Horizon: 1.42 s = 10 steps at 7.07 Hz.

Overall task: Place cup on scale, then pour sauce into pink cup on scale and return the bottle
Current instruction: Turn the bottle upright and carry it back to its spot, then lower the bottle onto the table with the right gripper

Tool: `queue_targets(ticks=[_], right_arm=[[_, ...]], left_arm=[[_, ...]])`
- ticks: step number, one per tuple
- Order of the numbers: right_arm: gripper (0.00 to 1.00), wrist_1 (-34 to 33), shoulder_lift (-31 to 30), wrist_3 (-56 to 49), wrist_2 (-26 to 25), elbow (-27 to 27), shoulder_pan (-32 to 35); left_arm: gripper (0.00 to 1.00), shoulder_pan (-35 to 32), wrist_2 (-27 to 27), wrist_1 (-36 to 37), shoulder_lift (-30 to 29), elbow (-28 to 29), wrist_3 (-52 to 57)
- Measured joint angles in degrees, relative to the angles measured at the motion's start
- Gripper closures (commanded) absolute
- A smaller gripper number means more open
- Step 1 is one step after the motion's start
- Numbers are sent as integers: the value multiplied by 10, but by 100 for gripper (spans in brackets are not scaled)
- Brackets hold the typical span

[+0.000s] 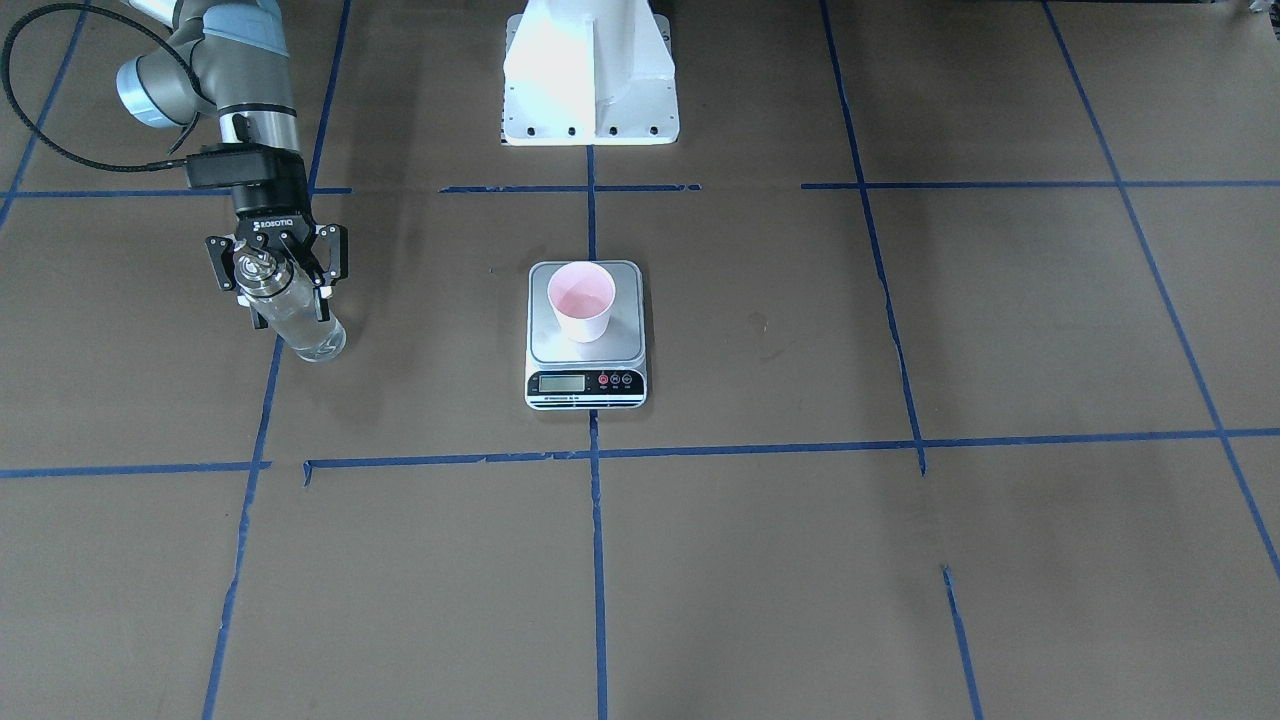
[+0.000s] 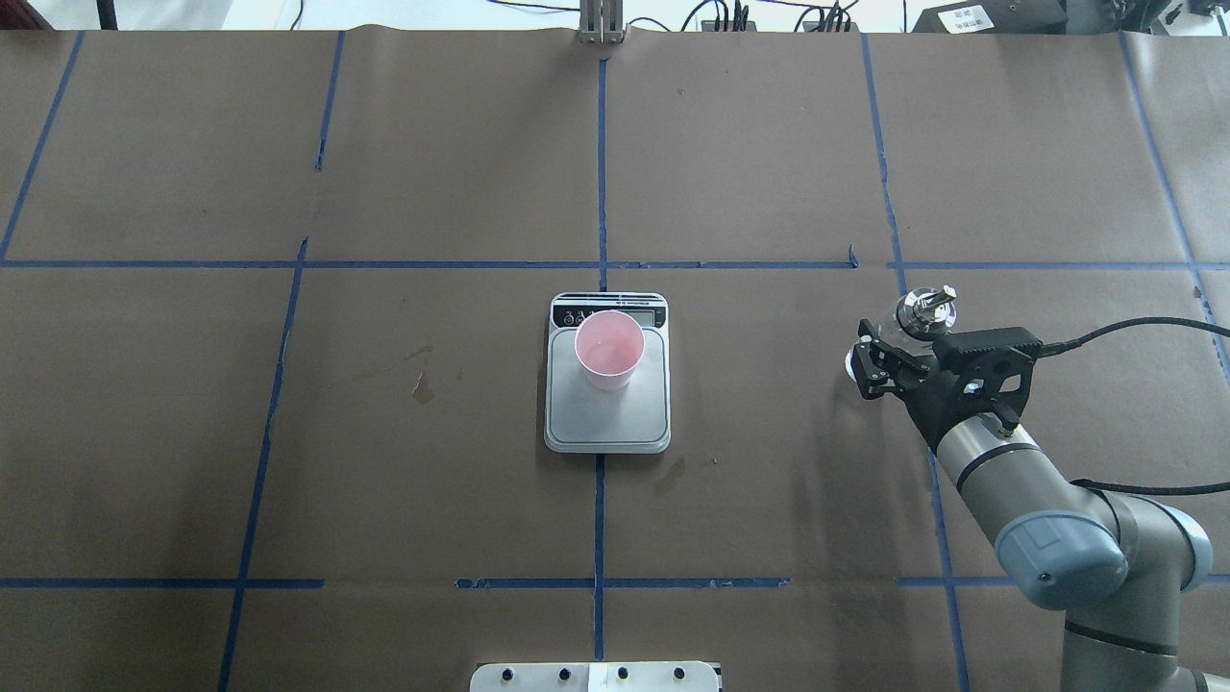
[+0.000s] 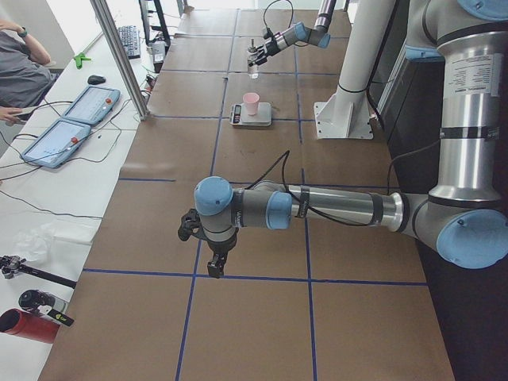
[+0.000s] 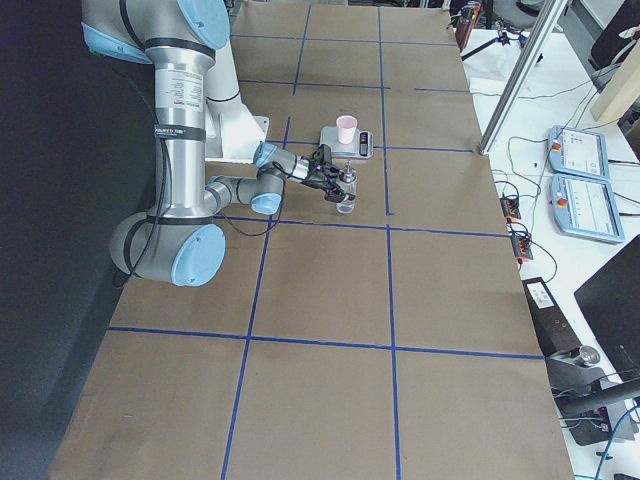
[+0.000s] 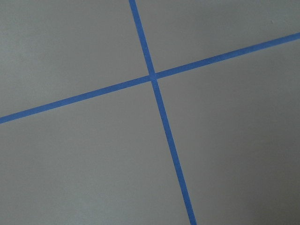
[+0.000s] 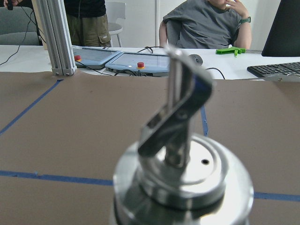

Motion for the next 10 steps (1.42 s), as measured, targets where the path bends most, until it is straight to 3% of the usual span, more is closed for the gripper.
queue_targets(ticks=[1,3,4,6,10], right_arm=[[85,3,-1,0,-4,-8,0],[75,5,-2,-3,-6,-27,0],[64,5,-2,-4,-6,-31,0],[0,5,-1,-5,-6,-32,0],[0,6,0,-5,-6,-31,0]], left_arm=[[0,0,0,0,-1,0,0],[0,0,0,-1,-3,1,0],[0,0,0,-1,-3,1,0],[0,0,0,-1,-3,1,0],[0,0,0,-1,-4,1,0]])
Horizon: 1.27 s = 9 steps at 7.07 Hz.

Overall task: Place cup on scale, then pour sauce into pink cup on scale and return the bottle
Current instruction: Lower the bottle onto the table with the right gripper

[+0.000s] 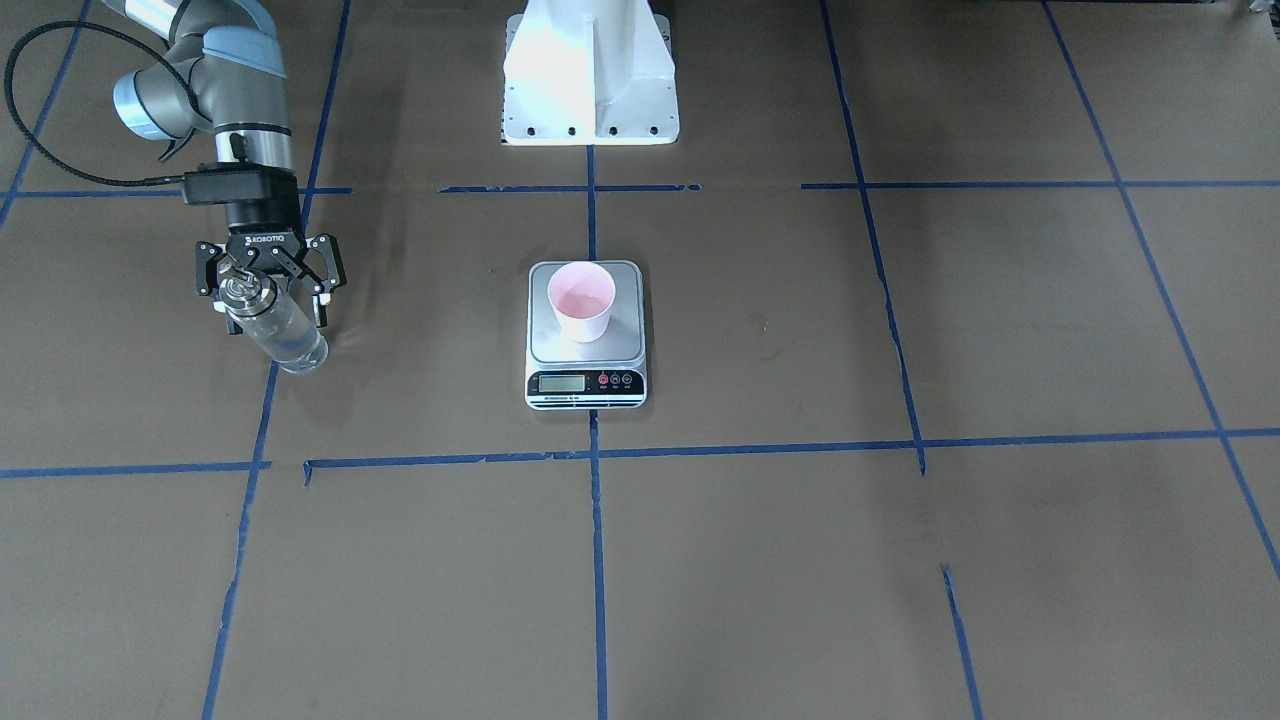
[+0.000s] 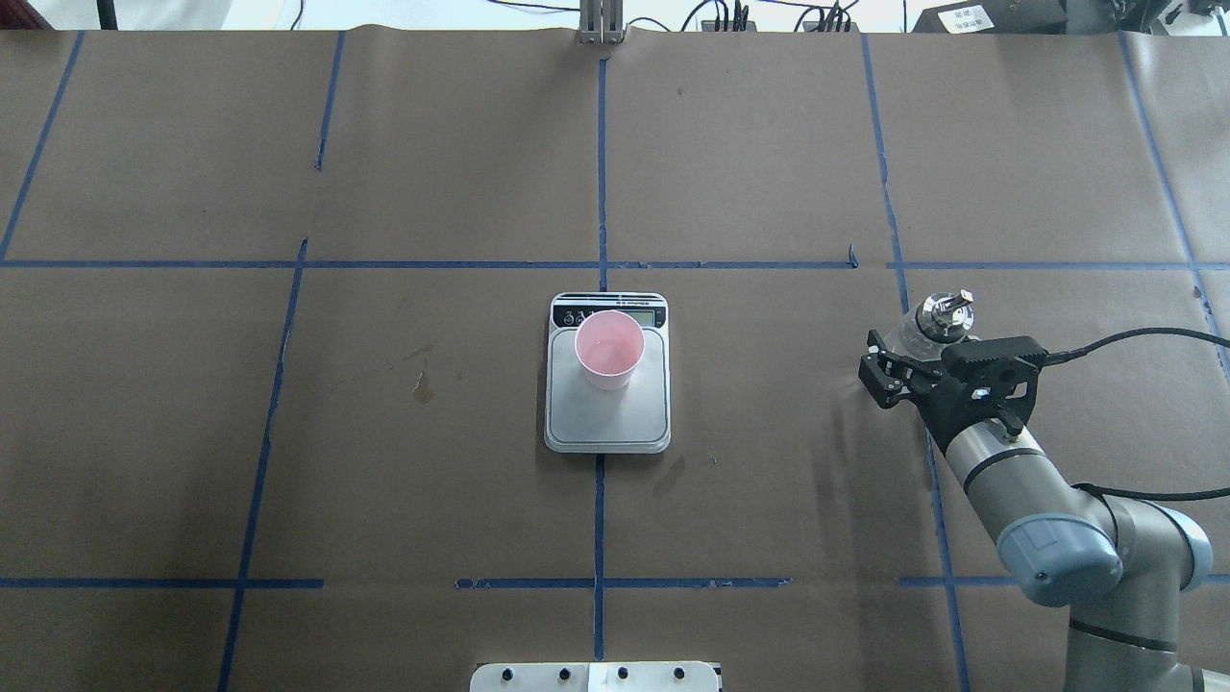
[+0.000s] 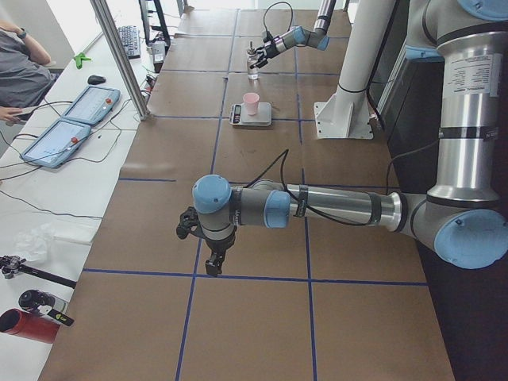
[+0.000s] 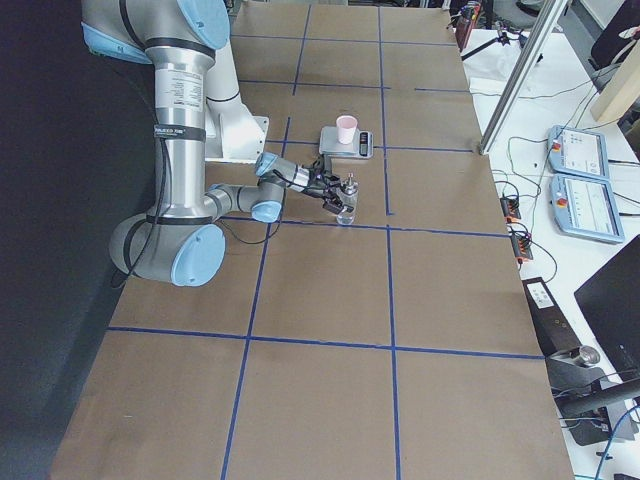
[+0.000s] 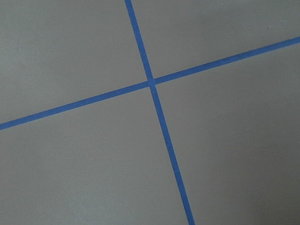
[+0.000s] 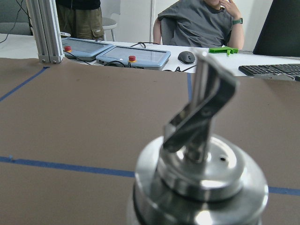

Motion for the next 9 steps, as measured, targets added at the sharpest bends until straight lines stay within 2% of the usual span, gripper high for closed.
queue_targets(ticks=[4,9], right_arm=[[0,13,-24,5,0,8,-4],[0,35,-62,8,13,37,-47]], left_arm=[[0,1,-1,0,0,0,0],[0,1,-1,-4,0,3,0]])
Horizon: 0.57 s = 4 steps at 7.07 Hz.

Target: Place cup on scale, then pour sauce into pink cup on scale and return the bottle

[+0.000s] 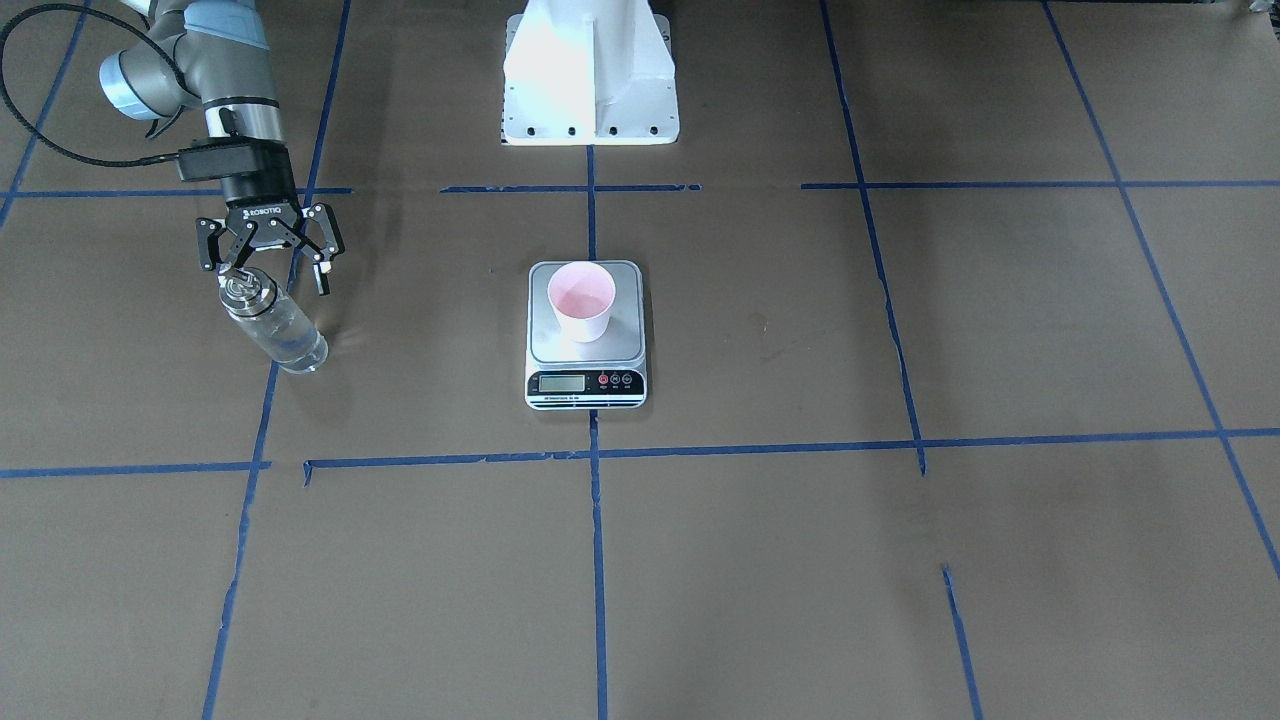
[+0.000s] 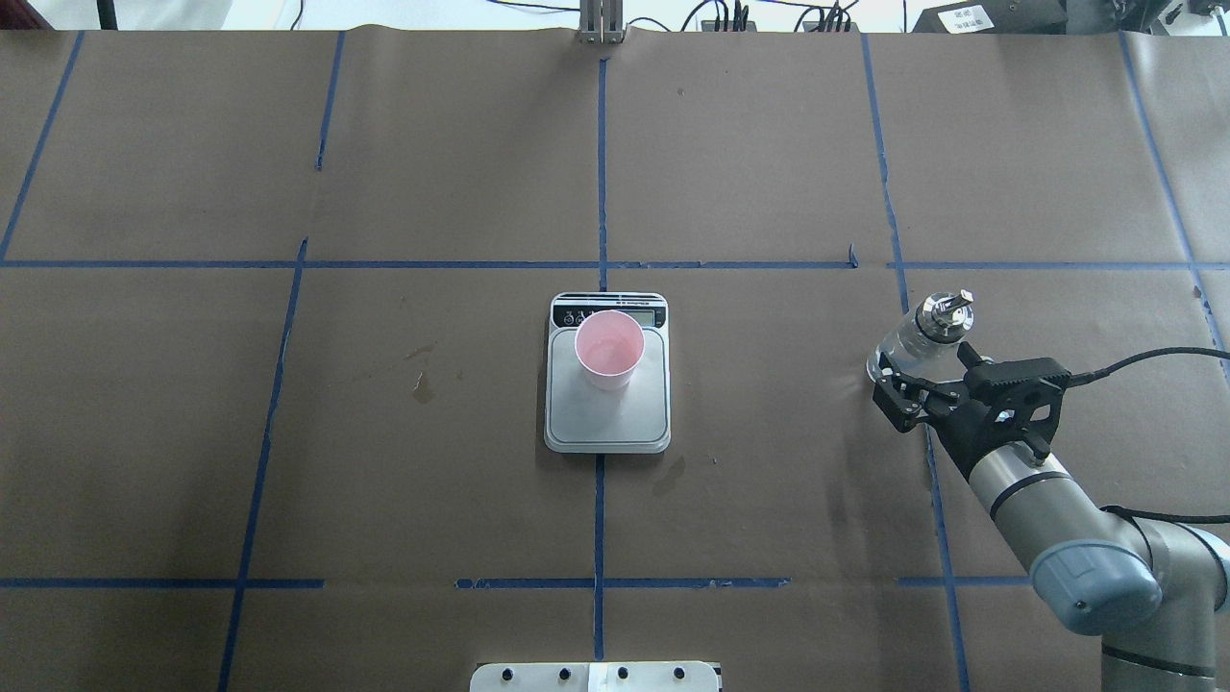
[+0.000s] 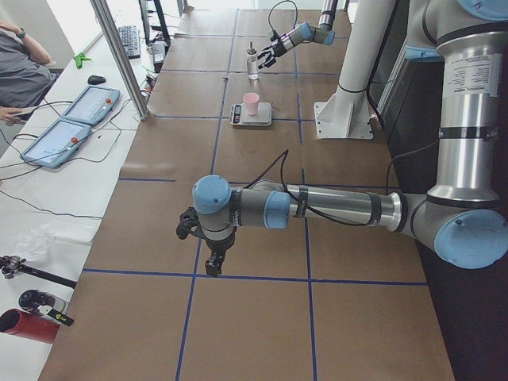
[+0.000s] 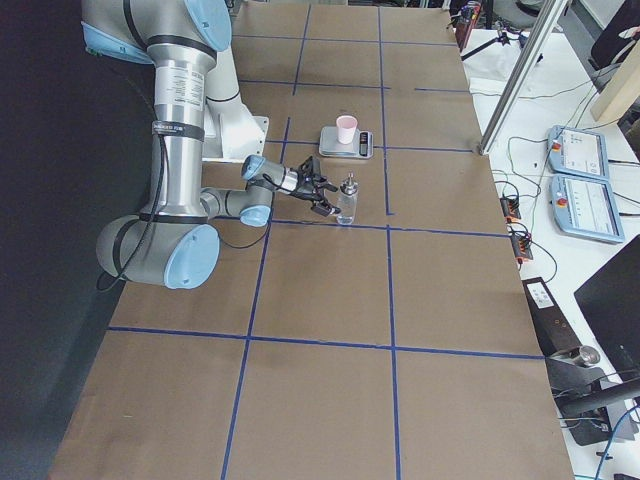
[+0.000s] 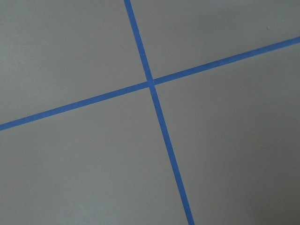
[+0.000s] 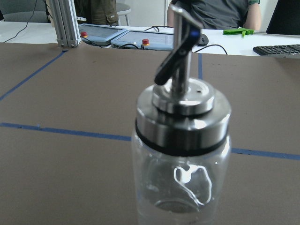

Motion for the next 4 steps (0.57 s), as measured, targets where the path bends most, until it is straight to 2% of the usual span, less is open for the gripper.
queue_targets(ticks=[2,3,4], right_arm=[[0,0,-64,-7,55,55,-5],[0,1,-95,-23,101,80,8],[0,1,-111,-59,167,91,49]], left_arm=[[0,0,0,-1,0,0,0],[0,0,0,-1,0,0,0],[0,0,0,-1,0,0,0]])
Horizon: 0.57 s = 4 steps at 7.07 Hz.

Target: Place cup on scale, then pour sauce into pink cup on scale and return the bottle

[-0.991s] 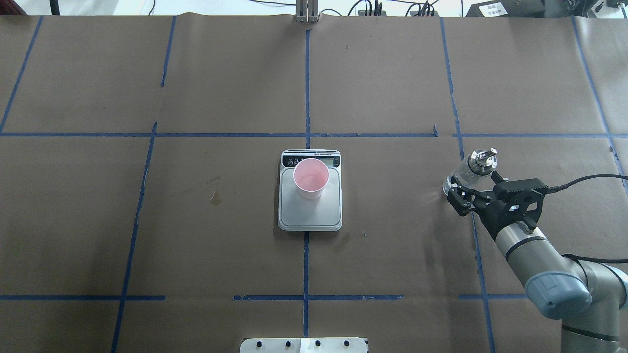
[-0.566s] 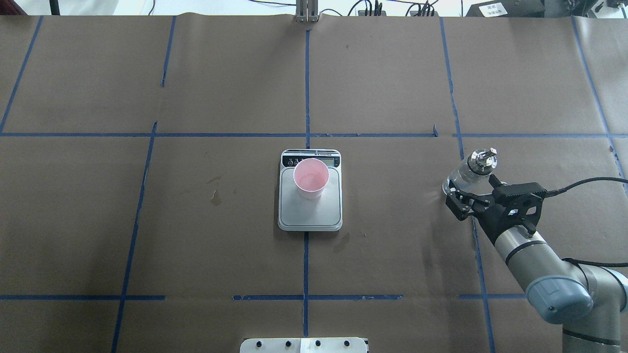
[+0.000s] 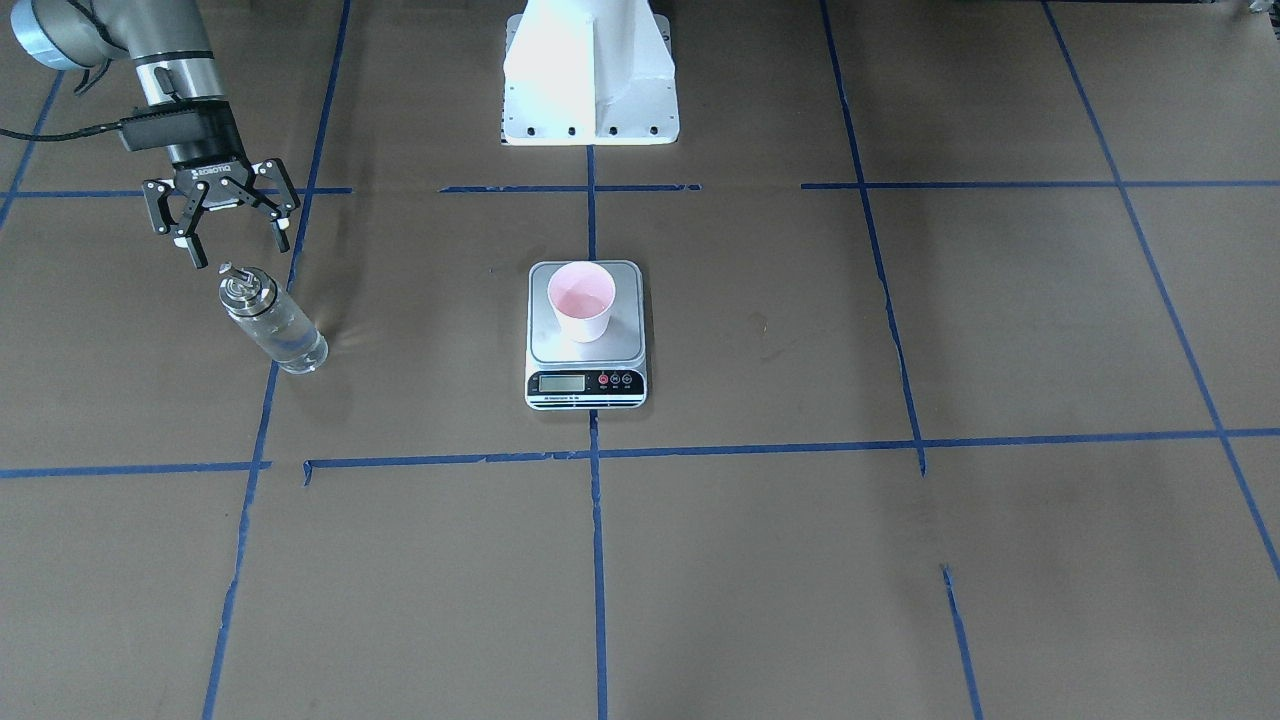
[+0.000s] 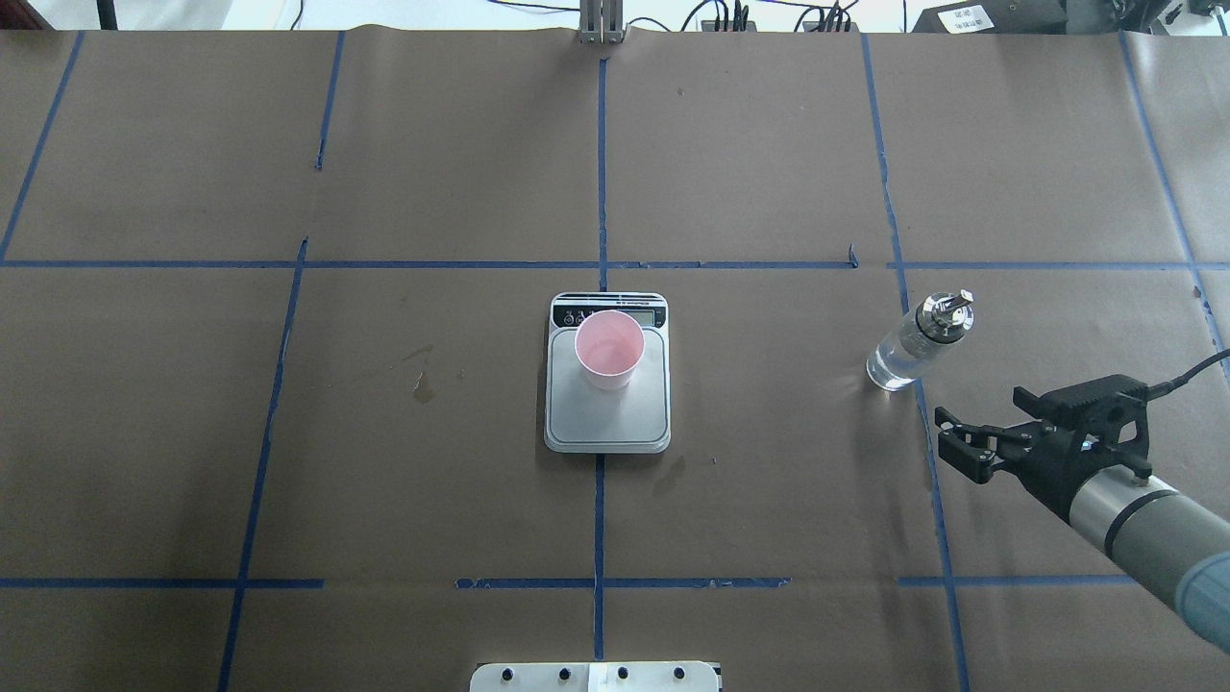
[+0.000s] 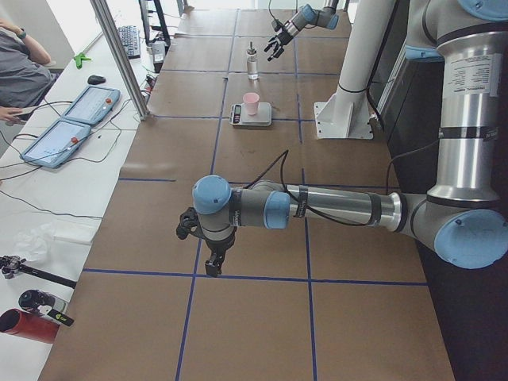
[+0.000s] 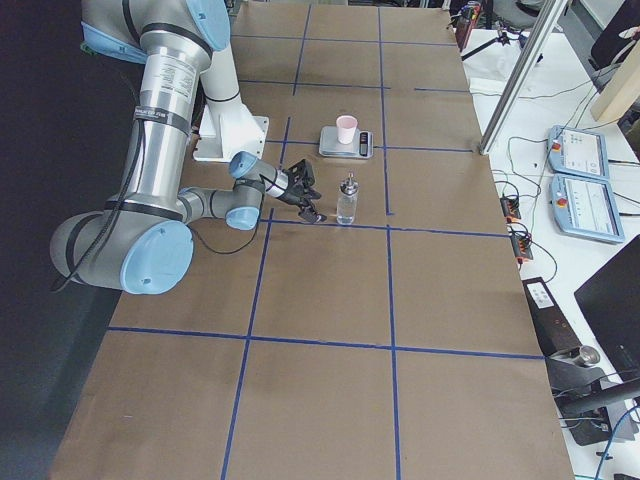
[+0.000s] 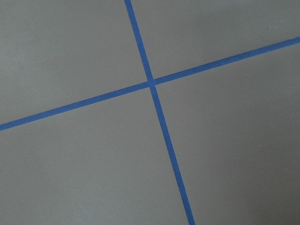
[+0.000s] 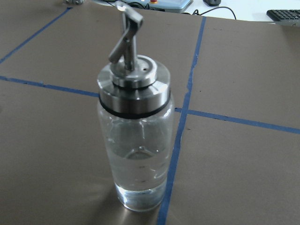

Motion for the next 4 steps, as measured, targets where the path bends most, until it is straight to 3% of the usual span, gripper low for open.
queue_targets(ticks=[2,4], right_arm=[[0,-1,-5,-119,200,-8,165],[0,-5,3,-296,450,-59,399]], left_arm=[[0,0,0,0,0,-1,0],[0,0,0,0,0,-1,0]])
